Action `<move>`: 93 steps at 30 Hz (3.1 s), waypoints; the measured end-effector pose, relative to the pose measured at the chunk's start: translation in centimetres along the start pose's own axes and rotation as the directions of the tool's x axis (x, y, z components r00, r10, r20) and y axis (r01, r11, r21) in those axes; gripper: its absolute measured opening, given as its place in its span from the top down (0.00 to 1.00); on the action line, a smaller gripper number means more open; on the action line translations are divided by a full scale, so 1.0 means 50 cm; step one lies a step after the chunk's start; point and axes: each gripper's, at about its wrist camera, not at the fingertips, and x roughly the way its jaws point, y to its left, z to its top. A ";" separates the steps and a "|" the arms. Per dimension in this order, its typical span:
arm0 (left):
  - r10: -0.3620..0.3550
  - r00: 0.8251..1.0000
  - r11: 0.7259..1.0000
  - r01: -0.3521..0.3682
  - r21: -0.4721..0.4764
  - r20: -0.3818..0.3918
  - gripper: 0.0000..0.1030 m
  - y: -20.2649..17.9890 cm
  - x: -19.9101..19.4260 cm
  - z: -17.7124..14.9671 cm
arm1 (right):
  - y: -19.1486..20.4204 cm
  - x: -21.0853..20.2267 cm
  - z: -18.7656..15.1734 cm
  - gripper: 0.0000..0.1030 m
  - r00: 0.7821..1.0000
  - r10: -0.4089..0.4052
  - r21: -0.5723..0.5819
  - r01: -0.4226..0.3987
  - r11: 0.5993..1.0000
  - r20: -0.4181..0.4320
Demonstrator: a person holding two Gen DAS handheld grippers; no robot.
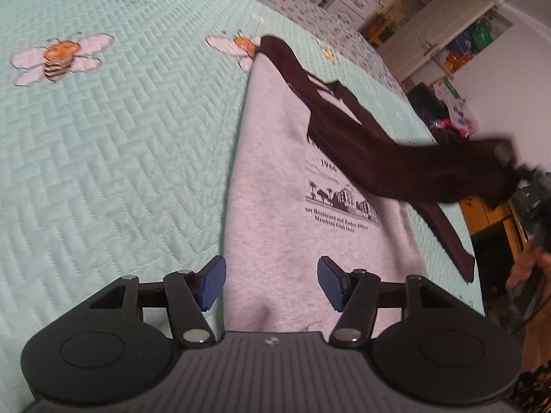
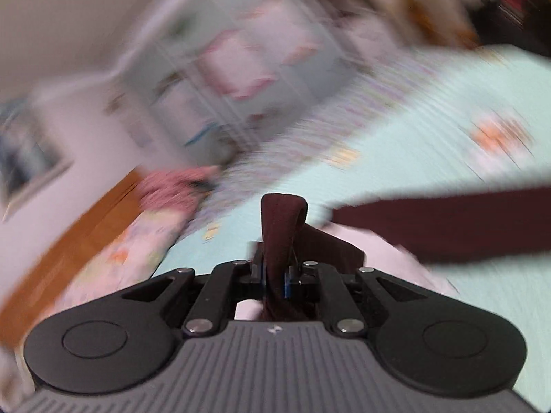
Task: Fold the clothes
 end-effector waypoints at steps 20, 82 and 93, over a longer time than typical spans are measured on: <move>0.031 1.000 0.995 -0.031 -0.100 -0.004 0.39 0.100 -0.033 -0.037 | 0.358 0.144 -0.269 0.89 0.868 -0.030 -0.773 -0.424 0.472 -0.495; -0.085 0.996 0.987 0.082 0.136 0.018 0.36 -0.059 0.161 0.163 | -0.082 0.336 -0.050 0.33 0.937 0.182 0.465 -0.025 0.885 -0.297; -0.056 0.998 0.975 0.056 0.216 -0.007 0.38 -0.080 0.309 0.282 | -0.095 0.332 -0.068 0.52 0.924 0.256 0.476 -0.095 0.874 -0.284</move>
